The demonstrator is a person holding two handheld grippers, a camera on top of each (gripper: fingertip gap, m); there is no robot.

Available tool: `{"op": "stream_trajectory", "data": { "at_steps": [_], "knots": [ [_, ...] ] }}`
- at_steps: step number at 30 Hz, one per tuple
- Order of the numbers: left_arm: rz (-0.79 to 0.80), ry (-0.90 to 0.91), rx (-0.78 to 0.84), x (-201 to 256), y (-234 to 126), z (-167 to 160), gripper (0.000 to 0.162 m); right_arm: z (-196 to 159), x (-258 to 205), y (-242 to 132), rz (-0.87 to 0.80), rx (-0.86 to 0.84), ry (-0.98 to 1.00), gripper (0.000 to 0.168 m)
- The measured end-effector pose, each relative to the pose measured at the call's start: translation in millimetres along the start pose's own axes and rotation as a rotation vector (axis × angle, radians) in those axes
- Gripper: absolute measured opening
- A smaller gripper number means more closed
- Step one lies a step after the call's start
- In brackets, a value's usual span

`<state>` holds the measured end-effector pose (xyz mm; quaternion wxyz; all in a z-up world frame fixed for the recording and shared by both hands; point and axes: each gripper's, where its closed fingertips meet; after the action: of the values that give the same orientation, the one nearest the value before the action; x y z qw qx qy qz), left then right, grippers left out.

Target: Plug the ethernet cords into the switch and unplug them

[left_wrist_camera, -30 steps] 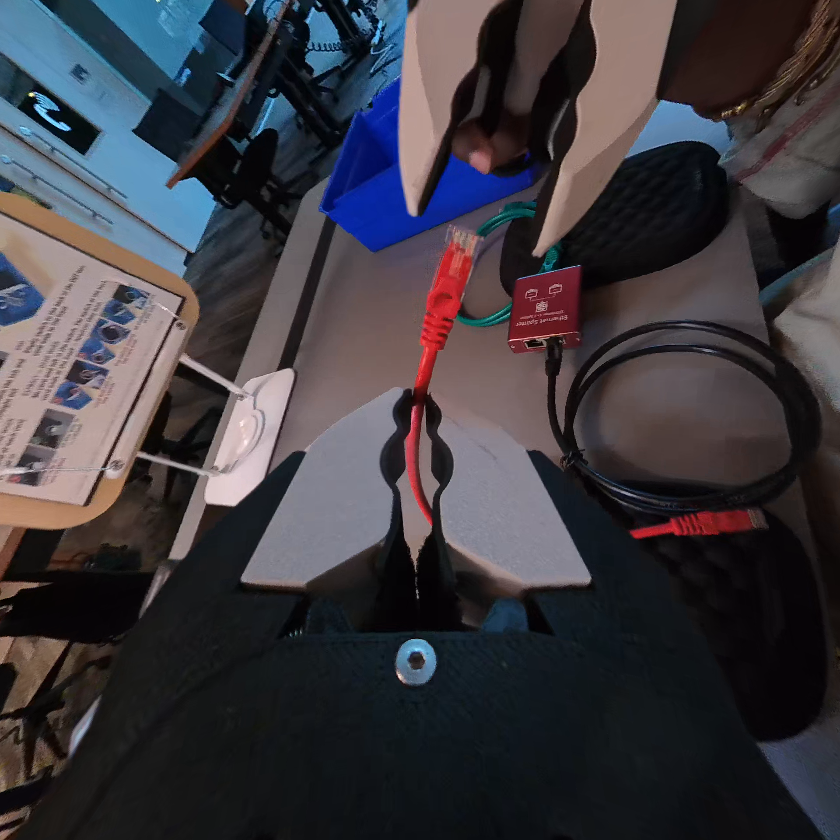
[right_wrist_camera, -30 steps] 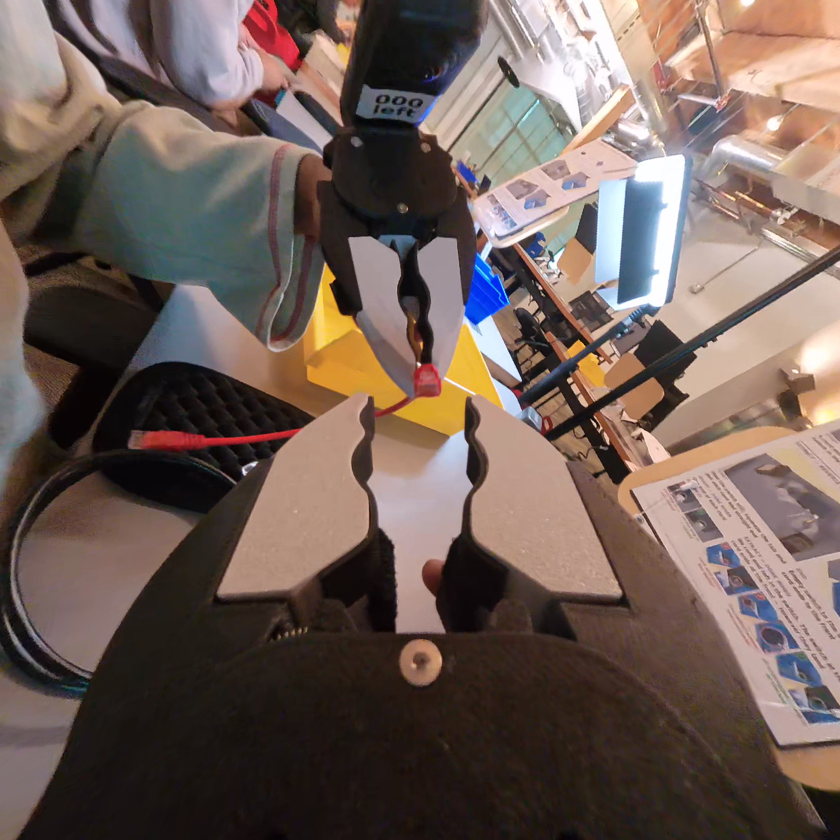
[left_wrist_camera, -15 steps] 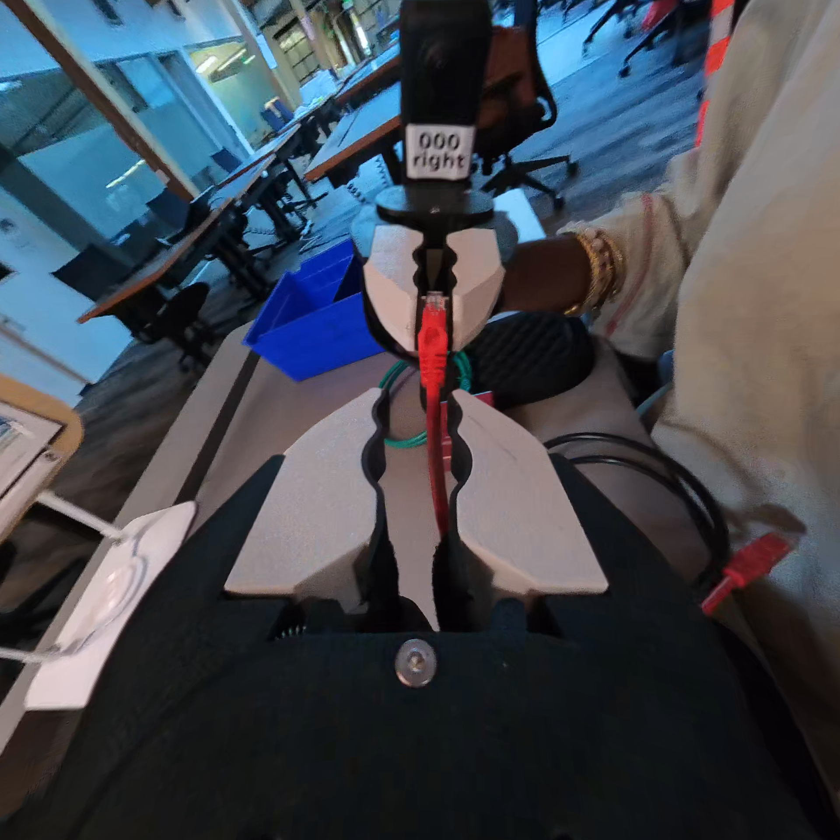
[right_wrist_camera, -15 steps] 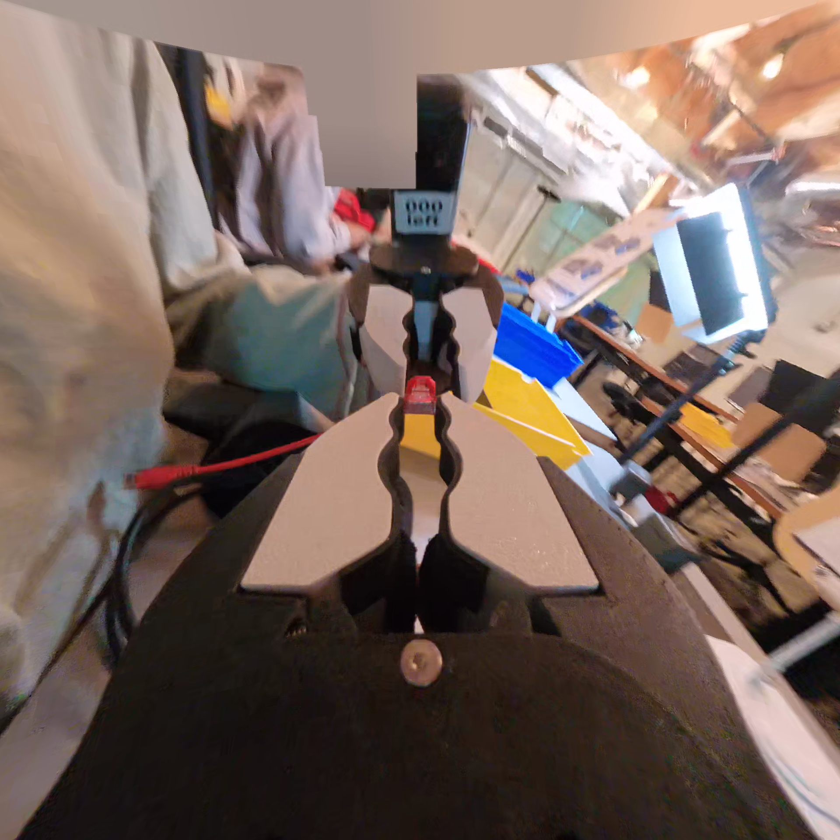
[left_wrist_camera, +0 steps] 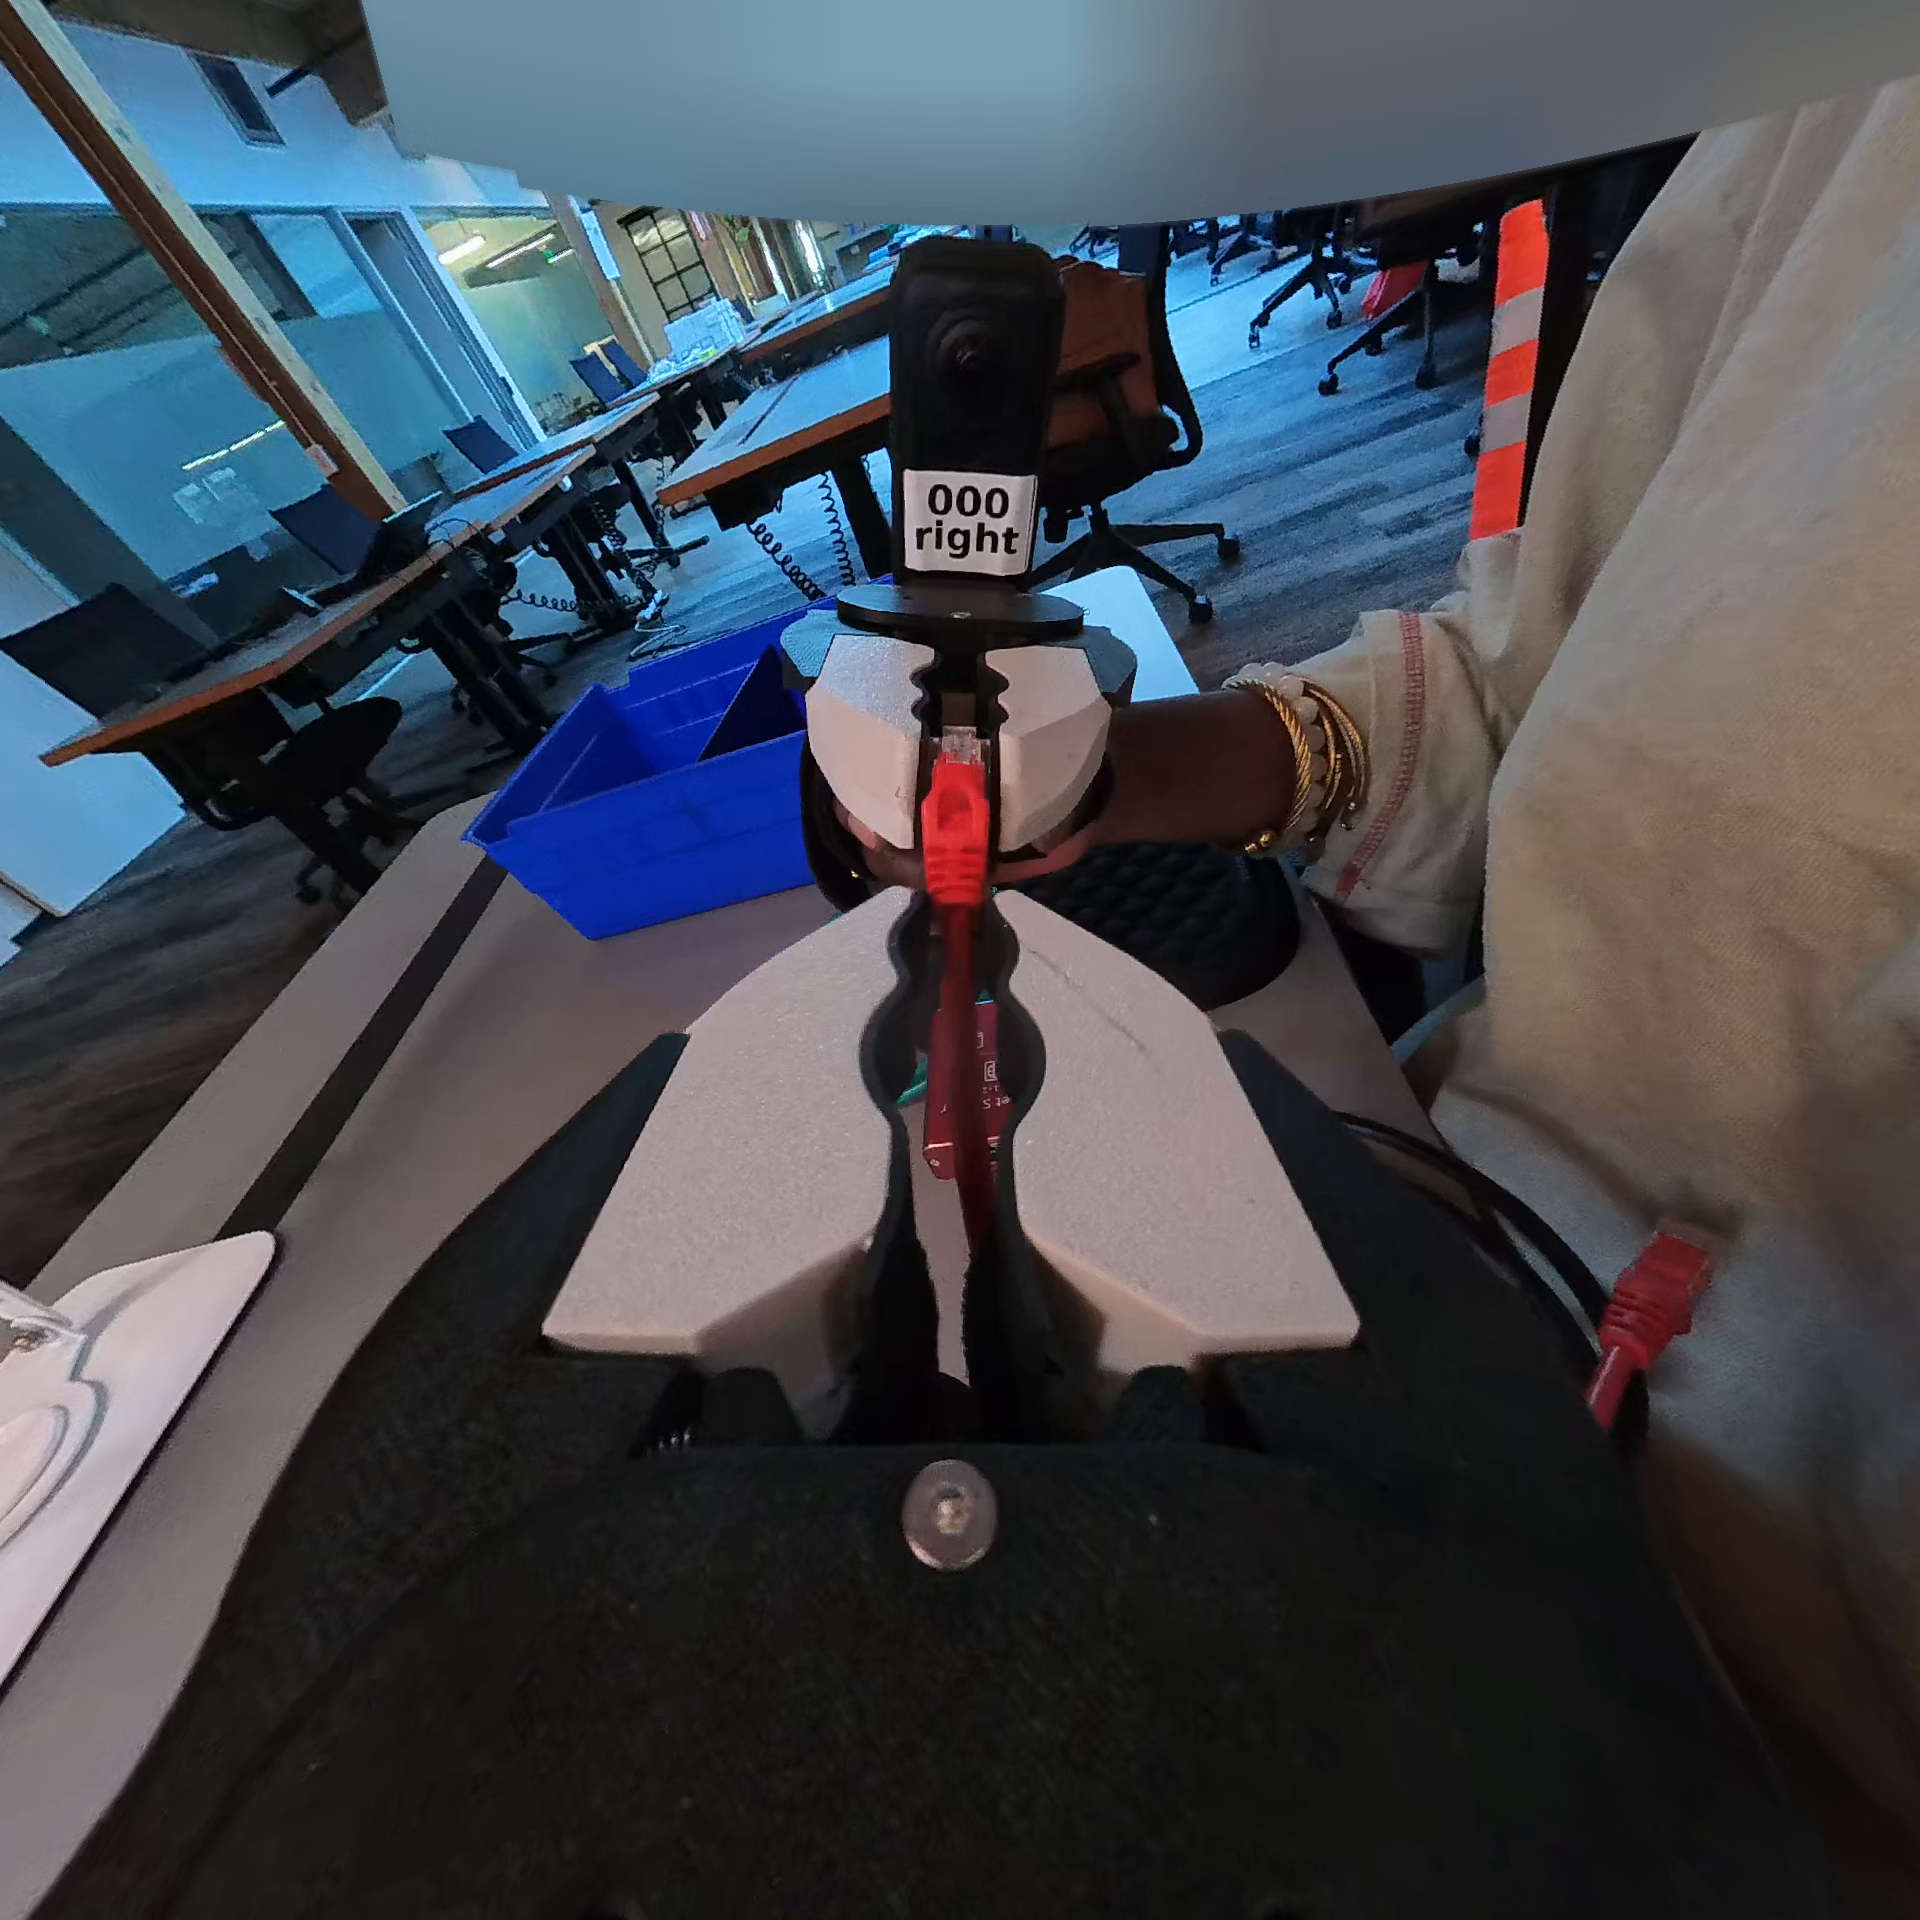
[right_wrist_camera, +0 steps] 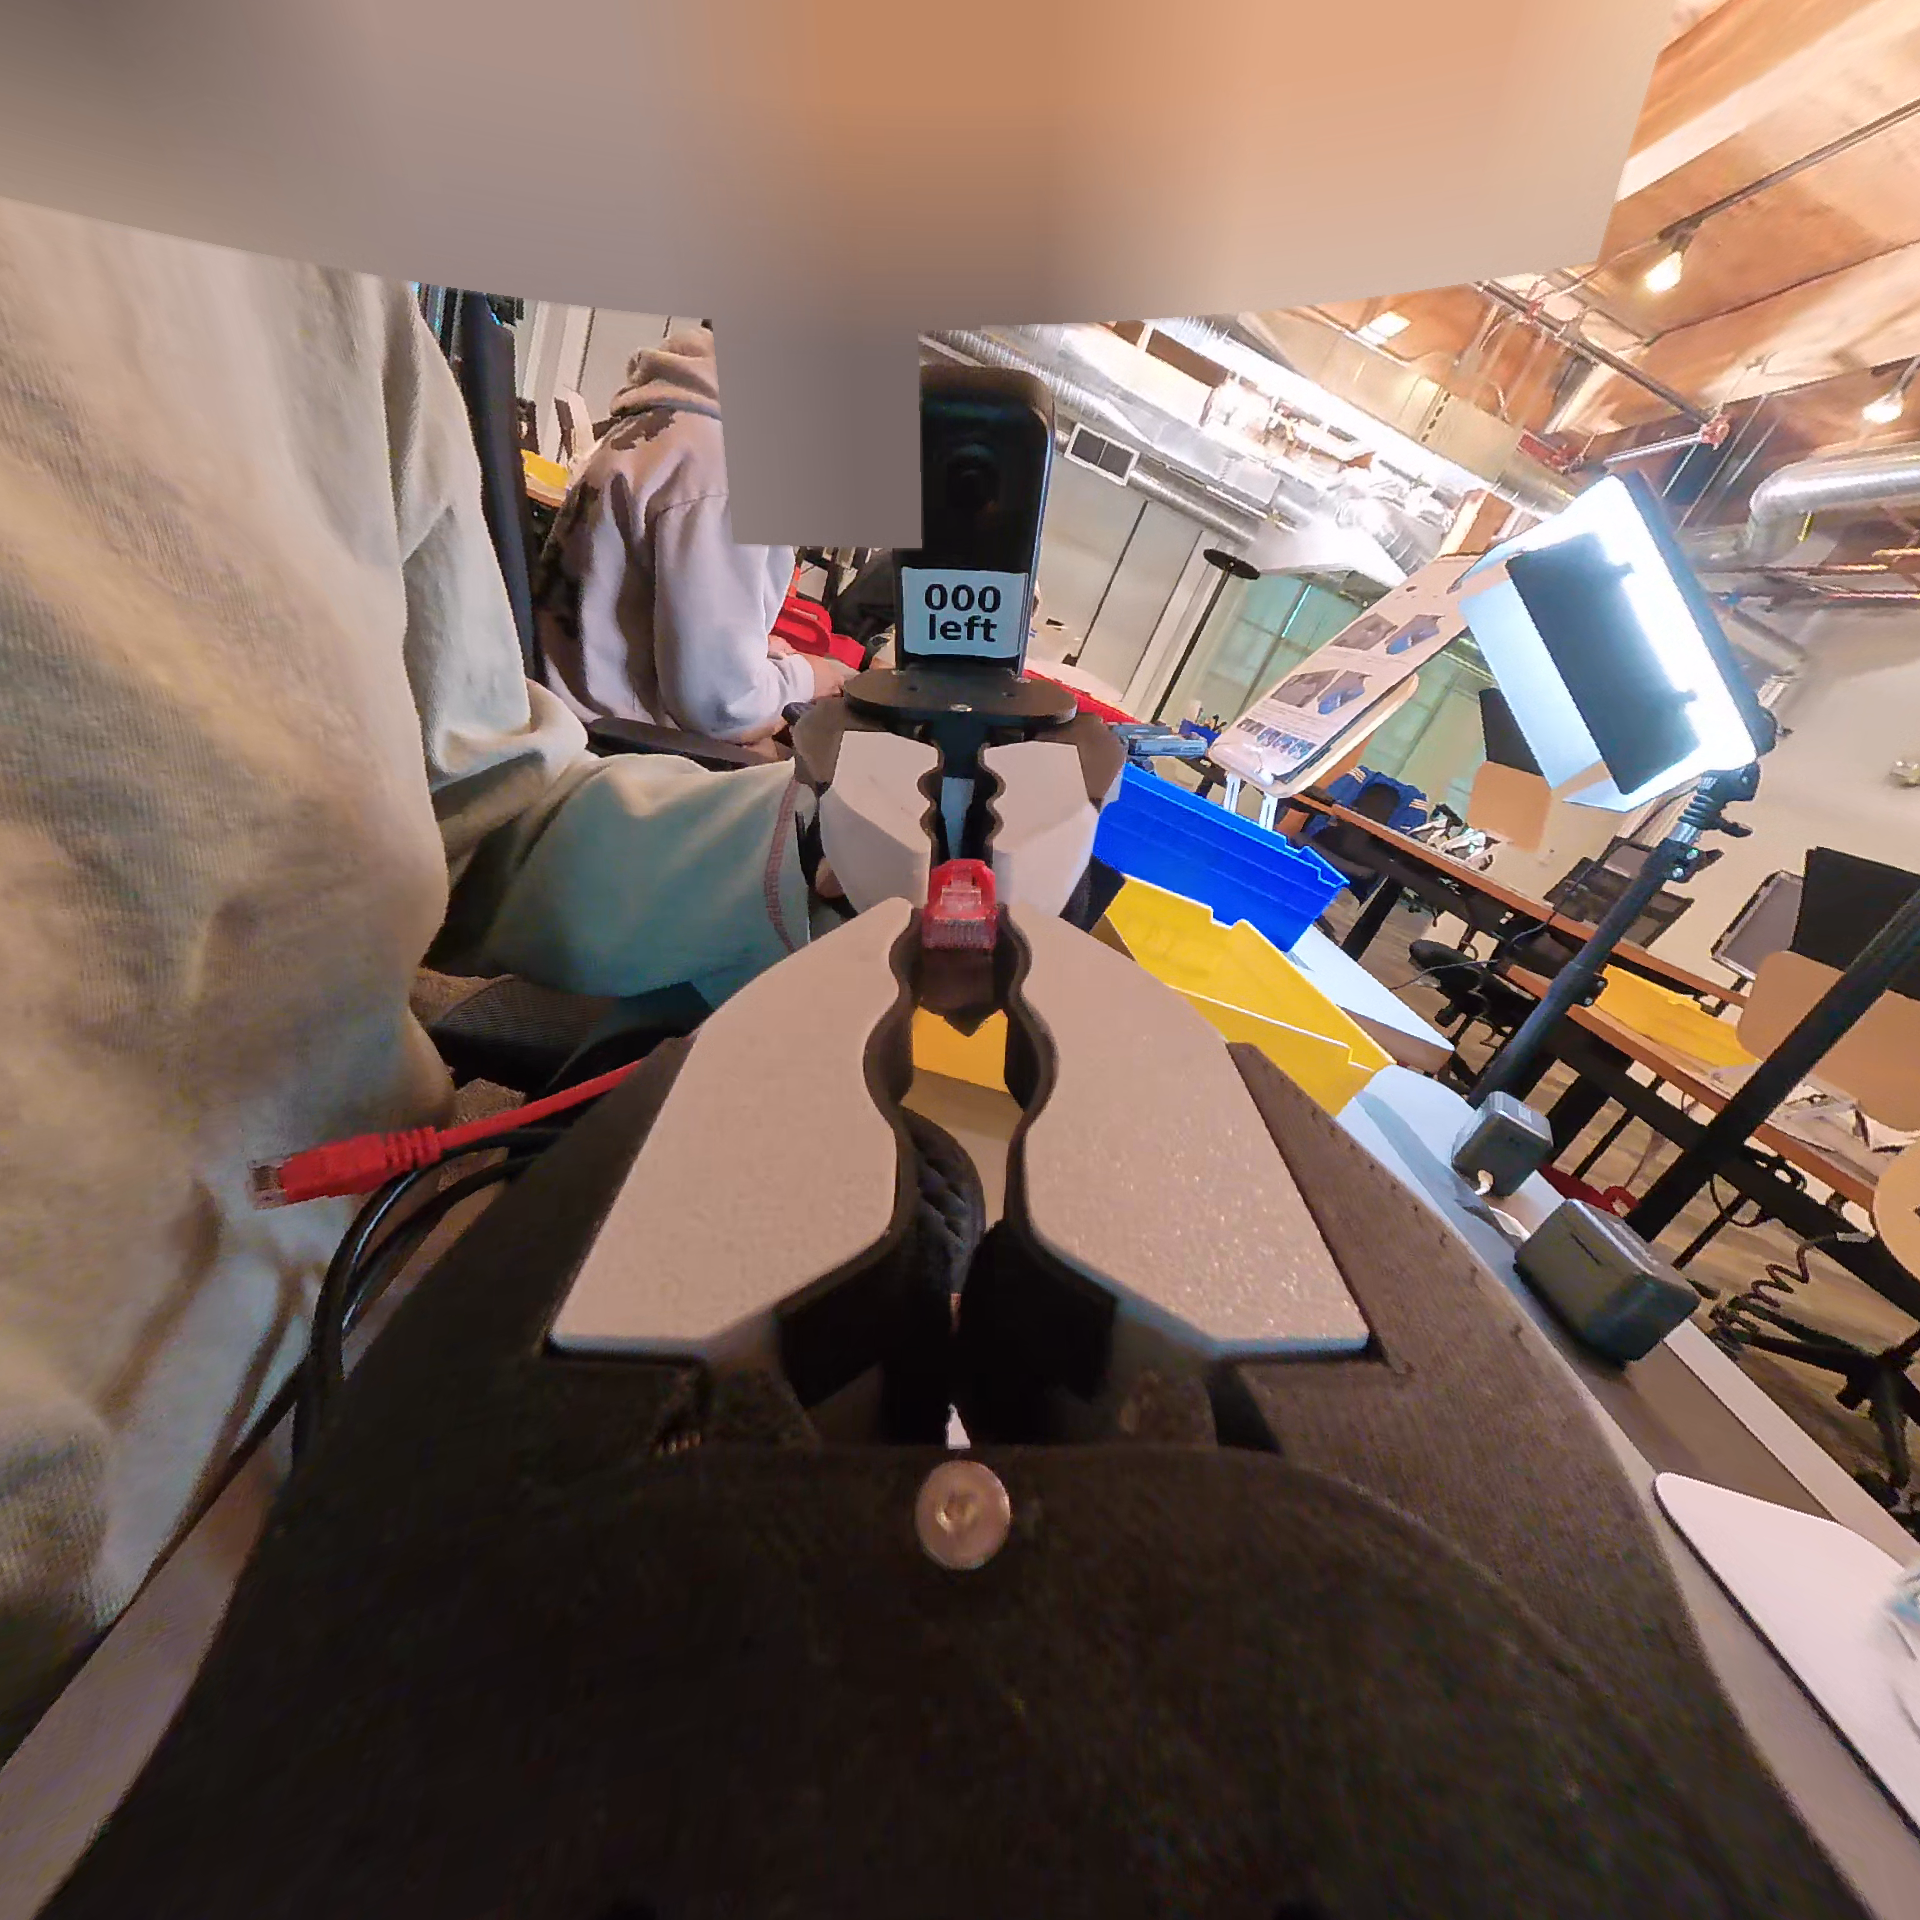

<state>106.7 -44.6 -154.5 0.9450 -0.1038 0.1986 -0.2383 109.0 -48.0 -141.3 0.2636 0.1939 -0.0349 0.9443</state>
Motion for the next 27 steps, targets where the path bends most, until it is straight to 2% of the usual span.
{"op": "stream_trajectory", "data": {
  "at_steps": [6,7,9,10,12,15,17,21,23,27],
  "knots": [
    [-0.012,-0.040,-0.022,0.5,3.3,-4.2,0.009,-5.4,-0.3,-2.7,0.001,-0.004,0.006,0.012],
    [-0.021,-0.057,-0.062,0.6,4.0,-9.3,0.008,-9.2,-0.6,-2.7,0.005,-0.024,0.013,0.012],
    [-0.050,-0.104,-0.235,1.5,4.2,-29.9,0.008,-31.0,-3.0,-3.1,0.044,-0.167,0.076,0.013],
    [-0.026,-0.078,-0.328,-1.7,2.4,-43.0,0.008,-44.9,-3.6,-6.6,0.058,-0.264,0.120,0.025],
    [0.012,-0.021,-0.510,-7.9,-4.5,-69.8,0.008,-76.4,-5.5,-22.2,0.067,-0.487,0.191,0.061],
    [0.019,-0.010,-0.643,-13.8,-10.2,-94.8,0.009,-125.8,-9.9,-57.5,0.049,-0.879,0.208,0.085],
    [0.003,-0.001,-0.708,-14.8,-8.7,-110.5,0.009,-147.9,-17.9,-73.0,0.074,-1.064,0.188,0.088],
    [-0.040,-0.026,-0.718,-11.8,10.4,-128.4,0.009,-180.6,-32.9,-82.7,0.157,-1.280,0.162,0.087],
    [-0.050,-0.041,-0.710,-10.9,20.4,-136.7,0.009,-182.7,-34.3,-75.6,0.164,-1.252,0.186,0.073],
    [-0.068,-0.057,-0.668,-3.8,37.6,-145.8,0.009,-178.0,-30.8,-68.7,0.141,-1.145,0.193,0.071]
  ]
}}
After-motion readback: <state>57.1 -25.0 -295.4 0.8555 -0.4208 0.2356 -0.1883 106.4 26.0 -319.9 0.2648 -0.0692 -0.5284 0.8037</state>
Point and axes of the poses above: each gripper's, where its closed fingertips meet, y out along the fingers, z out of its top, x = y × z across the jaws, and after that the axes turned 8 degrees about -x, right-handed
